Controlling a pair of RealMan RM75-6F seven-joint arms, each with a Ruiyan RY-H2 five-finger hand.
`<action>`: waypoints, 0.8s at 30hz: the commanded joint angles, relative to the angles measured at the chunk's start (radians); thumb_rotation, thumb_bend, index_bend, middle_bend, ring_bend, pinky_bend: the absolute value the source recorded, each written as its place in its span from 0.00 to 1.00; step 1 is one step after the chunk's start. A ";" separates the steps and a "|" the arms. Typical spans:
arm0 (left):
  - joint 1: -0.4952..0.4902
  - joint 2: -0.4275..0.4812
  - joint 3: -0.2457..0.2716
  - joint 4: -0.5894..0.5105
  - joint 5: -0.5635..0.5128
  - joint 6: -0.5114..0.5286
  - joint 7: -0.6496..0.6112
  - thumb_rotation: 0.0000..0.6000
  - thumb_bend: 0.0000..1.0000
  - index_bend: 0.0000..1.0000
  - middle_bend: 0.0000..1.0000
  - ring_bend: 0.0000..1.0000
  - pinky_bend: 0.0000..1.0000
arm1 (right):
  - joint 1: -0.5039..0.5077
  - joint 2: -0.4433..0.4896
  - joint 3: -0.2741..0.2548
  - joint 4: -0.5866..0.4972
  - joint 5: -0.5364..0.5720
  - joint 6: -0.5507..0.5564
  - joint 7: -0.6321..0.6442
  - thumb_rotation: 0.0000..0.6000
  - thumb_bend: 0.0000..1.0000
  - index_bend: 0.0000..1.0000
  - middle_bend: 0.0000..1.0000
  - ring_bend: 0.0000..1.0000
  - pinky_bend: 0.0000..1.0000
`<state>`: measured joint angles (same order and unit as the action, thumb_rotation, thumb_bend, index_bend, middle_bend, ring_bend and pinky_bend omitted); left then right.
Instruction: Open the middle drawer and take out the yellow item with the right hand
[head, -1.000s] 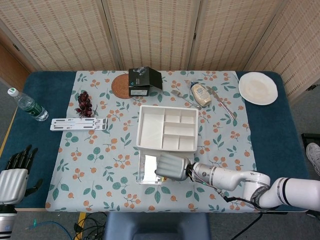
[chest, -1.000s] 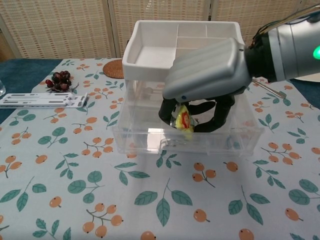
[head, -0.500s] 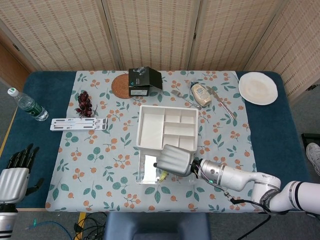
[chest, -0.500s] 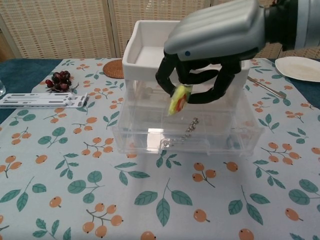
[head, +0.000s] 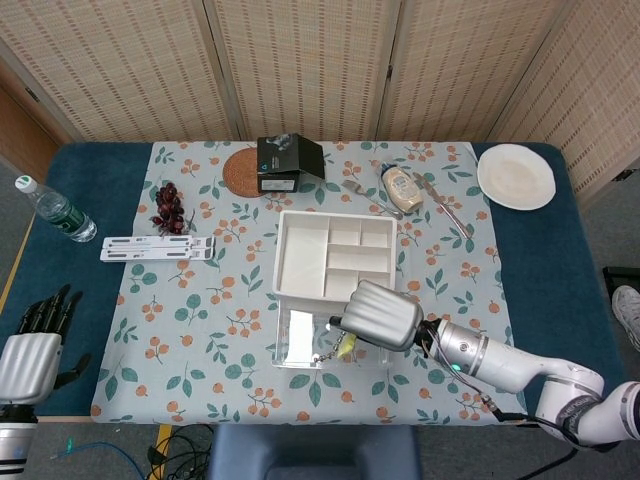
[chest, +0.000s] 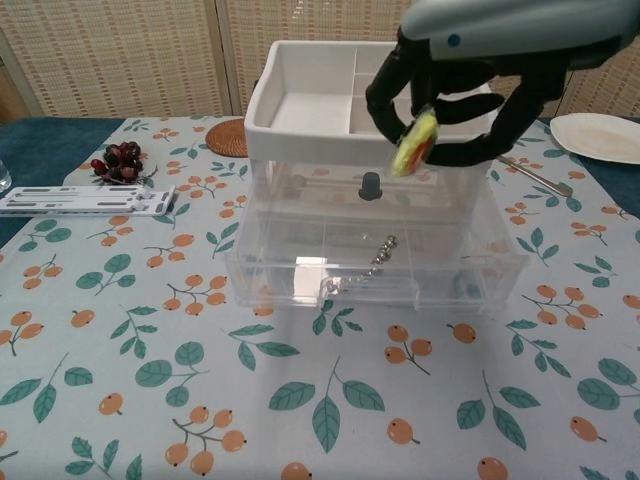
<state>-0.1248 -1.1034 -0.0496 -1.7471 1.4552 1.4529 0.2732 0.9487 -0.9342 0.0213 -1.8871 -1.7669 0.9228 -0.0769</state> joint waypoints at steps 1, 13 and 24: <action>-0.003 -0.001 -0.001 -0.002 0.002 -0.002 0.001 1.00 0.26 0.00 0.00 0.09 0.11 | -0.069 0.058 -0.028 -0.026 -0.029 0.076 0.019 1.00 0.46 0.59 0.93 1.00 1.00; -0.016 -0.004 -0.002 -0.007 0.012 -0.011 0.006 1.00 0.26 0.00 0.00 0.09 0.11 | -0.240 0.082 -0.123 0.053 -0.059 0.176 0.104 1.00 0.46 0.59 0.93 1.00 1.00; -0.015 -0.006 0.001 -0.003 0.014 -0.009 0.005 1.00 0.26 0.00 0.00 0.09 0.11 | -0.271 -0.026 -0.145 0.189 -0.051 0.109 0.131 1.00 0.46 0.59 0.93 1.00 1.00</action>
<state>-0.1402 -1.1099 -0.0481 -1.7501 1.4694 1.4443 0.2784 0.6823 -0.9428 -0.1222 -1.7177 -1.8207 1.0425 0.0486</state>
